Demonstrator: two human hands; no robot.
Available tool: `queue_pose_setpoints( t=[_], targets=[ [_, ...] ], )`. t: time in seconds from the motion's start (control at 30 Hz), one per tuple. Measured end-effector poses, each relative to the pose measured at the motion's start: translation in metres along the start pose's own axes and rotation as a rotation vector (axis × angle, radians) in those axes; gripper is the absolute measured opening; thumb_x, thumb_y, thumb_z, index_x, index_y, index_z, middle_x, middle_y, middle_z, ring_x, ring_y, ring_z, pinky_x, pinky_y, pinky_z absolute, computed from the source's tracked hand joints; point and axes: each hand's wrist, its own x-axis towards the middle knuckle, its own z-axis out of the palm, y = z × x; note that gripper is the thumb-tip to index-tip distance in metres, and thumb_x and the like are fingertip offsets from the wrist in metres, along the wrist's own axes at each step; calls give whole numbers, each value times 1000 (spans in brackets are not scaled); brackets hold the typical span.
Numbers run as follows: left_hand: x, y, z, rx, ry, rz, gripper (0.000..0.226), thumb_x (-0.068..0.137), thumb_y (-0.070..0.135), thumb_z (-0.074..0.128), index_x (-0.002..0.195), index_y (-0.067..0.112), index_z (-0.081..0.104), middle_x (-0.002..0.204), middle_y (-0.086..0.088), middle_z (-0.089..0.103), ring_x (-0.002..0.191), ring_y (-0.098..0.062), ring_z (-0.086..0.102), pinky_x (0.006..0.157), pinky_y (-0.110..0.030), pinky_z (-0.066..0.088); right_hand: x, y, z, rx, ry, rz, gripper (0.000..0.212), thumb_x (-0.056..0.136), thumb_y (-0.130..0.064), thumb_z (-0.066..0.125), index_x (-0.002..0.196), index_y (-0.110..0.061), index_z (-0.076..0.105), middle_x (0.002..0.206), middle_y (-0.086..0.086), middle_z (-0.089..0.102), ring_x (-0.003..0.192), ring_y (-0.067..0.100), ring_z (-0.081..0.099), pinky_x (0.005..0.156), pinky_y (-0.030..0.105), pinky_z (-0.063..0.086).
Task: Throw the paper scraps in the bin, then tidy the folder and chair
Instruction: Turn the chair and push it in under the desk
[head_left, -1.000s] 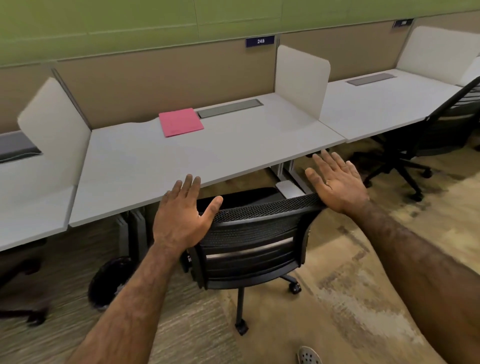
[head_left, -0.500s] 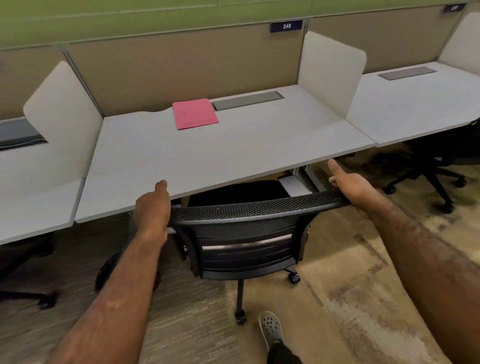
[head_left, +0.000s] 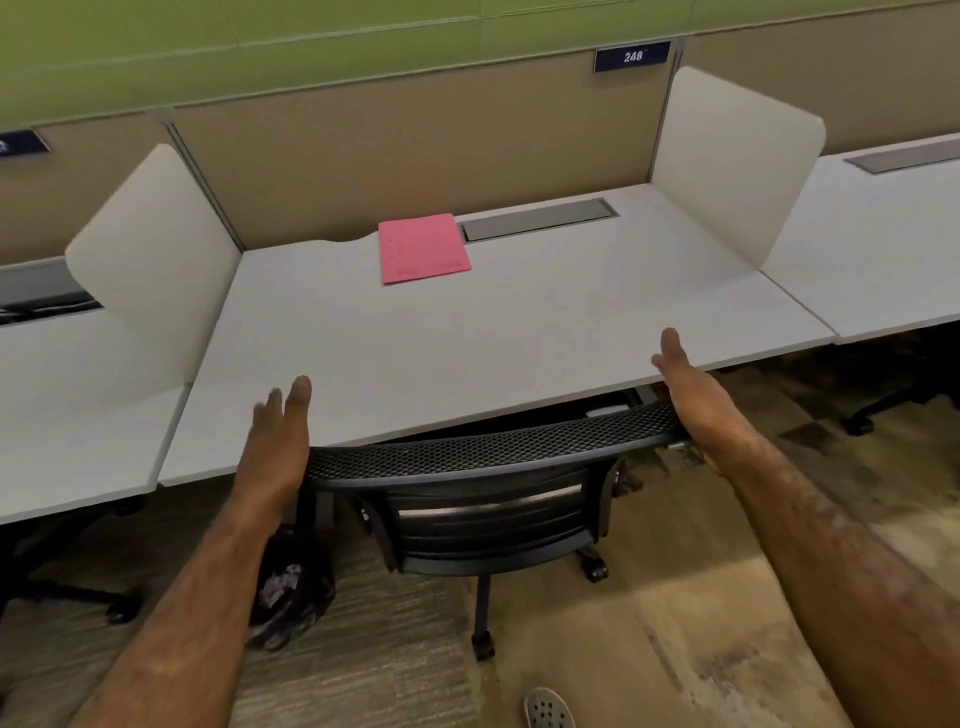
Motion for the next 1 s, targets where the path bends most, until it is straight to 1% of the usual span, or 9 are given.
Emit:
queue_pose_setpoints(
  t=[0.07,0.1,0.17,0.23,0.3,0.37,0.53,0.73,1.0],
  targets=[
    [19,-2,0,238,12,176,61,102,50,16,154,18,18,164,-5,4,151,-23,-2,122,-43,0,11,-10,3,-74,12,-100,90,85,-80,13,153,-24,31,162,5,26,148,28,25,120,47,15],
    [31,-4,0,324,36,235,63,101,48,12,152,12,22,163,-13,6,150,-31,-1,121,-50,4,17,-14,4,-138,27,-164,85,89,-75,11,155,-24,26,163,4,21,150,26,19,121,45,10],
    [46,-1,0,477,97,294,77,93,59,8,153,13,18,162,-17,5,148,-37,1,119,-57,10,33,-17,7,-355,59,-308,86,86,-75,3,157,-26,13,166,-1,5,153,18,2,124,42,-1],
    [48,1,2,581,97,385,80,86,71,4,155,29,0,163,-3,-14,149,-26,-14,119,-49,-1,54,-17,9,-571,69,-466,97,77,-84,-11,156,-30,4,165,-8,-8,151,12,-12,123,40,-9],
    [47,4,3,613,101,494,81,82,78,-2,152,38,-8,160,8,-24,146,-14,-26,119,-41,-9,73,-18,11,-685,71,-560,102,71,-87,-16,156,-33,0,164,-11,-13,150,10,-18,122,39,-12],
    [57,8,3,658,108,555,82,82,79,-4,153,38,-6,161,9,-22,146,-12,-26,121,-44,-8,86,-25,14,-749,78,-609,100,73,-85,-17,156,-32,-3,164,-10,-15,149,9,-20,122,41,-12],
    [83,15,3,754,122,586,81,85,77,-2,154,34,-2,162,7,-18,148,-14,-21,121,-51,1,111,-38,24,-847,75,-692,94,79,-81,-14,157,-30,-3,164,-7,-14,149,9,-20,123,42,-10],
    [94,19,1,721,160,569,82,84,78,3,154,35,-5,162,7,-20,147,-15,-22,120,-50,-2,122,-49,26,-843,127,-798,88,86,-77,-7,157,-26,0,165,-5,-9,151,9,-15,123,43,-6],
    [95,20,4,713,148,540,84,82,79,3,153,36,-4,161,9,-20,147,-13,-23,121,-44,-6,122,-48,25,-833,114,-762,91,84,-80,-7,157,-27,4,165,-6,-4,151,10,-11,124,43,-5]
  ],
)
